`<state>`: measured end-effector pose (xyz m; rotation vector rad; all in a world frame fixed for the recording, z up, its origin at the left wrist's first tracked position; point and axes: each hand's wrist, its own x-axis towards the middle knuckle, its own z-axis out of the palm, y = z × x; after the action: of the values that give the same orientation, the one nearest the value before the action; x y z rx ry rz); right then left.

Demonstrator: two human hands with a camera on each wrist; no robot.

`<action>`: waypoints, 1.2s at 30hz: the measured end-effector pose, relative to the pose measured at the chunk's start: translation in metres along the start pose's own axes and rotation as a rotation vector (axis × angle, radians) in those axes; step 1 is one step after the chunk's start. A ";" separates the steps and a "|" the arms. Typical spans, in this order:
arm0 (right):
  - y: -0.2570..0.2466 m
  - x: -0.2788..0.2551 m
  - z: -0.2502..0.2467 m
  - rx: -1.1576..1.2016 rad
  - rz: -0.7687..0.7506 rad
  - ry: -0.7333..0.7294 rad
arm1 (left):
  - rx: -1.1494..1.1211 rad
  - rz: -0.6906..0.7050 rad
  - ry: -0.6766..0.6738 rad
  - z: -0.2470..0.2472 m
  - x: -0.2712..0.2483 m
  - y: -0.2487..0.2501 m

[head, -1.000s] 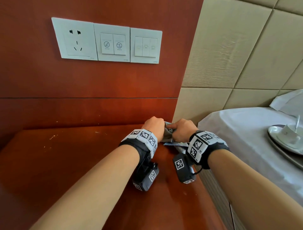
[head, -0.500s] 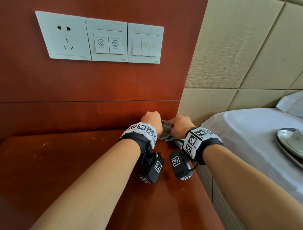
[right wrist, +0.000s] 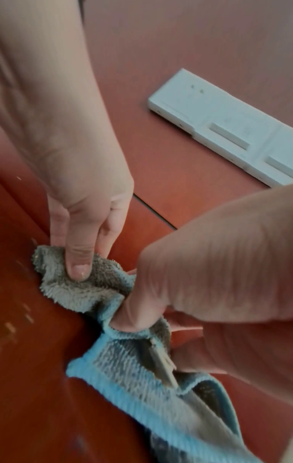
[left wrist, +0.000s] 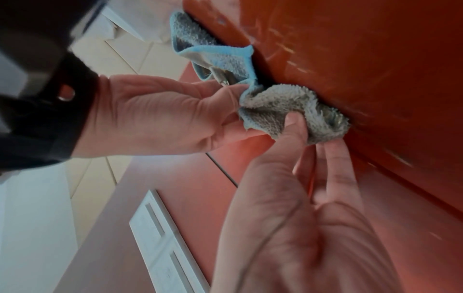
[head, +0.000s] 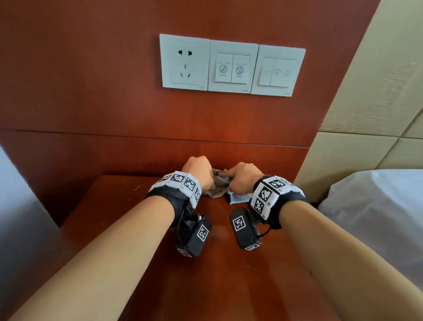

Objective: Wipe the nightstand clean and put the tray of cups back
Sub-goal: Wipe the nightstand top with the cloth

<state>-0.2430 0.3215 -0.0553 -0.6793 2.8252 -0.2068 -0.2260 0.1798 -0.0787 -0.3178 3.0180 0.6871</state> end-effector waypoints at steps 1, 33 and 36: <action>-0.017 0.004 0.002 -0.026 -0.031 -0.005 | -0.003 -0.019 0.003 -0.008 -0.003 -0.017; -0.242 0.045 0.063 0.016 -0.177 0.000 | 0.244 -0.240 0.064 -0.098 -0.079 -0.207; -0.236 0.032 0.067 0.000 -0.197 0.018 | 0.260 -0.213 0.055 -0.092 -0.093 -0.198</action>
<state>-0.1520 0.0932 -0.0815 -0.9613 2.7732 -0.2465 -0.0928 -0.0161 -0.0729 -0.6417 3.0128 0.2709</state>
